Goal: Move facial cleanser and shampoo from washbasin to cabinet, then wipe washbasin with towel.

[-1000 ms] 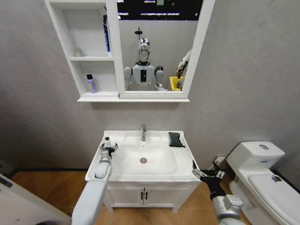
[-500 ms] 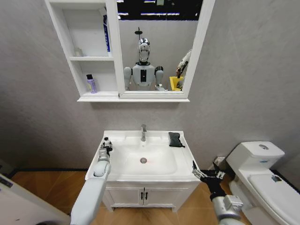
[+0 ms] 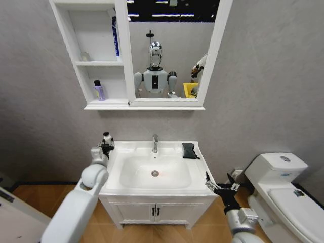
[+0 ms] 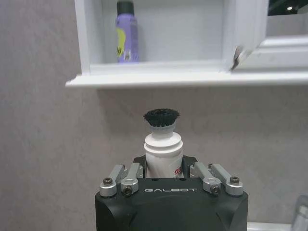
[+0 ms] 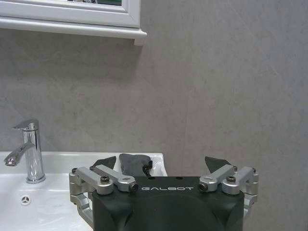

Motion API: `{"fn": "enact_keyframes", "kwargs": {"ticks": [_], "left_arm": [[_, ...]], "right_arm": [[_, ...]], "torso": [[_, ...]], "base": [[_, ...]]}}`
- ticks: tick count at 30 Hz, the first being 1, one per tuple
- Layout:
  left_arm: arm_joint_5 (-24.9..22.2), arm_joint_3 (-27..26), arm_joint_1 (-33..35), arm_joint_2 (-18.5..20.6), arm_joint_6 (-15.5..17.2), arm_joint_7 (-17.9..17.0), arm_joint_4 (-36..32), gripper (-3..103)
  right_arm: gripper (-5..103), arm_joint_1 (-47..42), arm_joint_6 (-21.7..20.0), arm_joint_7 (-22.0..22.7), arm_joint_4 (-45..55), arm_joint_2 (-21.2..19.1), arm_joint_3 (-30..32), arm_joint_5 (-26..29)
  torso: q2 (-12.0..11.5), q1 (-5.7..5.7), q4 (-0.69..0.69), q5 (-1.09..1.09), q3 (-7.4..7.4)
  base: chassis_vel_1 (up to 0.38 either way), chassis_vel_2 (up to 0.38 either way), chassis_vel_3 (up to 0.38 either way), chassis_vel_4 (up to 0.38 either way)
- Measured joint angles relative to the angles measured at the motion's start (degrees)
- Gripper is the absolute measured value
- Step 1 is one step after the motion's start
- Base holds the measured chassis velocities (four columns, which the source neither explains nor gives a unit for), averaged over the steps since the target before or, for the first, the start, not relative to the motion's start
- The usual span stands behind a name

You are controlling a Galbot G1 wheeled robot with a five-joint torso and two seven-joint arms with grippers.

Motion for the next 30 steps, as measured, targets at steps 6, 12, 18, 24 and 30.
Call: {"fn": "enact_keyframes", "kwargs": {"ticks": [6,12,18,24,30], "left_arm": [[-22.5,4.3,-21.6,13.4,6.2,-4.1,1.0,36],[-25.1,15.1,-40.5,11.3,6.4,-2.7,13.2,36],[-22.2,21.3,-51.8,4.1,6.0,0.1,26.9,36],[-14.6,22.6,-54.9,-0.7,4.5,4.8,35.4,36],[-13.1,23.4,-56.4,-4.0,4.4,5.8,41.7,36]], "right_arm": [[100,-0.1,0.1,0.0,0.3,-0.3,0.3,0.0],[100,-1.3,0.6,-0.1,0.6,0.0,-0.1,-0.5],[100,-3.1,2.1,-0.2,0.8,0.3,1.1,-0.1],[100,-3.5,2.4,-0.1,0.8,-0.3,2.2,0.4],[100,-2.9,2.2,-0.1,0.8,-0.3,2.2,0.4]], "torso": [[0.0,0.0,0.03,0.01,0.0],[0.0,0.02,0.0,0.01,0.01],[0.0,0.01,0.01,0.02,0.01],[0.0,0.02,0.02,0.01,0.02],[0.0,0.02,0.02,0.02,0.01]], "base": [[0.0,0.0,0.0,0.0],[0.0,0.0,0.0,0.0],[0.0,0.0,0.0,0.0],[0.0,0.0,0.0,0.0],[0.0,0.0,0.0,0.0]]}}
